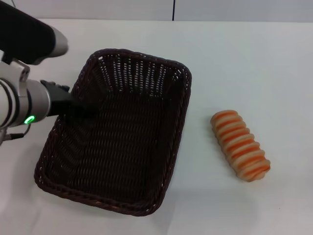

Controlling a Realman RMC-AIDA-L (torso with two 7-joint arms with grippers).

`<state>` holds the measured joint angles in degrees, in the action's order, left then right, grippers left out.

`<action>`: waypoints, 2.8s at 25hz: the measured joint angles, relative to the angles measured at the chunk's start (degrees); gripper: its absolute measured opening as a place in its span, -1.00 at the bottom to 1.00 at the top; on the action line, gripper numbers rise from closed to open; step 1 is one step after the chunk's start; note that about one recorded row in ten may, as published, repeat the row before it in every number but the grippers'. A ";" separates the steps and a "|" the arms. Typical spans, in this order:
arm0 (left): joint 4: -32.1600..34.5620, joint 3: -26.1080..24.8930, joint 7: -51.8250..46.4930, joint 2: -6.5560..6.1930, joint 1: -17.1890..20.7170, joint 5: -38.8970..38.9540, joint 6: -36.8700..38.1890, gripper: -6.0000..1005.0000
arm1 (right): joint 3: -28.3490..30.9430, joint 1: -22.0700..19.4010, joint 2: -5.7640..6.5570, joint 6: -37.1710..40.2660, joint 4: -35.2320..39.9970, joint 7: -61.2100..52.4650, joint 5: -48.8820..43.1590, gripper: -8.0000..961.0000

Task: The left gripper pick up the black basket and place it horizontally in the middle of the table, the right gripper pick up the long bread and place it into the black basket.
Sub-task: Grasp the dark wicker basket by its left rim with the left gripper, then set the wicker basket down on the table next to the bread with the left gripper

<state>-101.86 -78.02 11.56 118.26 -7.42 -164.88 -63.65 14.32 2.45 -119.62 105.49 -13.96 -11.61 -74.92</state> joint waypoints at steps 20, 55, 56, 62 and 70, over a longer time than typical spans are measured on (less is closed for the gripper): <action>4.53 -1.02 4.02 -0.22 -6.98 -0.56 -6.45 -0.19 | 0.06 0.27 0.17 0.05 0.16 0.01 0.30 0.72; 33.24 -33.88 66.29 -0.31 -35.14 35.13 -26.77 -0.62 | 0.09 -0.78 0.08 0.95 0.95 0.01 0.05 0.72; 33.24 -33.88 66.29 -0.31 -35.14 35.13 -26.77 -0.62 | 0.09 -0.78 0.08 0.95 0.95 0.01 0.04 0.72; 35.19 -32.83 68.08 -0.20 -35.51 35.15 -26.51 -0.63 | 0.09 -0.78 0.08 0.95 0.95 0.01 -0.04 0.72; 37.35 -27.82 69.41 -0.25 -36.79 34.72 -25.94 -0.63 | 0.05 -0.49 0.08 0.94 0.94 0.01 -0.14 0.72</action>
<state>-64.51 -105.84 80.97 118.02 -44.21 -130.16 -89.59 14.38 1.96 -119.53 106.43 -13.02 -11.60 -75.06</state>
